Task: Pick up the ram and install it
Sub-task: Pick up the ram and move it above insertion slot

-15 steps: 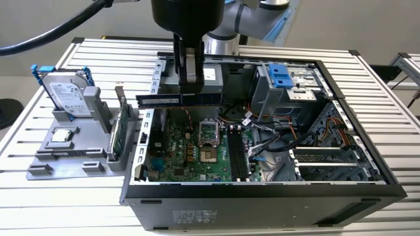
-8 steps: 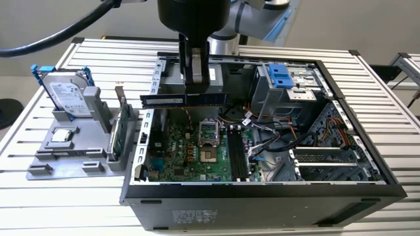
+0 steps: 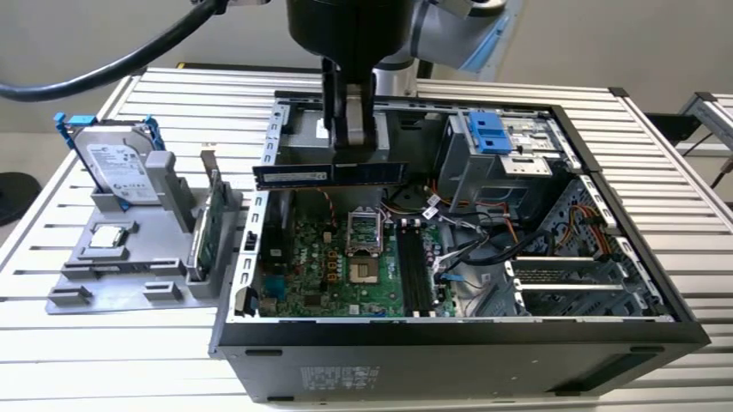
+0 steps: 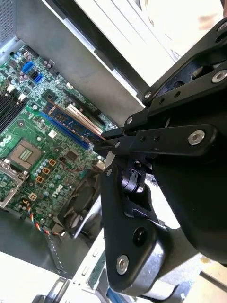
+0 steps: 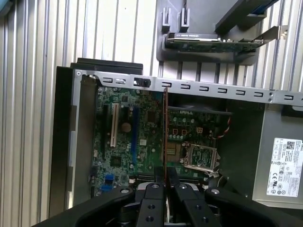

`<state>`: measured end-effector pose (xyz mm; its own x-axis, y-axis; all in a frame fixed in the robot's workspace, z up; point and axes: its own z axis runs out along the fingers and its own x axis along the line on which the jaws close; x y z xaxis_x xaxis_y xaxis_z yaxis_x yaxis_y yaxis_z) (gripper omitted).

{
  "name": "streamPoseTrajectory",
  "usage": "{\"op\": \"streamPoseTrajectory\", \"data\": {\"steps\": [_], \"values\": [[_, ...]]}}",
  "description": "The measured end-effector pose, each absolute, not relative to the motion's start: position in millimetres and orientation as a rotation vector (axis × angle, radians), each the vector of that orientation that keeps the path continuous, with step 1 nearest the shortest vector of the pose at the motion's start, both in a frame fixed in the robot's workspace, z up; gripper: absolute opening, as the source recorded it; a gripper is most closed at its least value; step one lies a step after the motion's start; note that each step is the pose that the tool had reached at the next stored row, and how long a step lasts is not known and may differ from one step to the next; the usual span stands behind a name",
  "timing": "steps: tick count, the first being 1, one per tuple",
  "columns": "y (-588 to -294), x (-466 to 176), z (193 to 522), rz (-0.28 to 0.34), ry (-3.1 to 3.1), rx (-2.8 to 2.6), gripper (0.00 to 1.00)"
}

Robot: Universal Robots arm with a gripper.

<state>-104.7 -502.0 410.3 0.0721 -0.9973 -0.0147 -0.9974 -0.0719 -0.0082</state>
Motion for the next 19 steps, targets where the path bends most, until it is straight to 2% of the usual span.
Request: {"op": "streamPoseTrajectory", "data": {"steps": [19], "values": [[-502,-88,410,0.008,2.129,-2.288,0.0]]}}
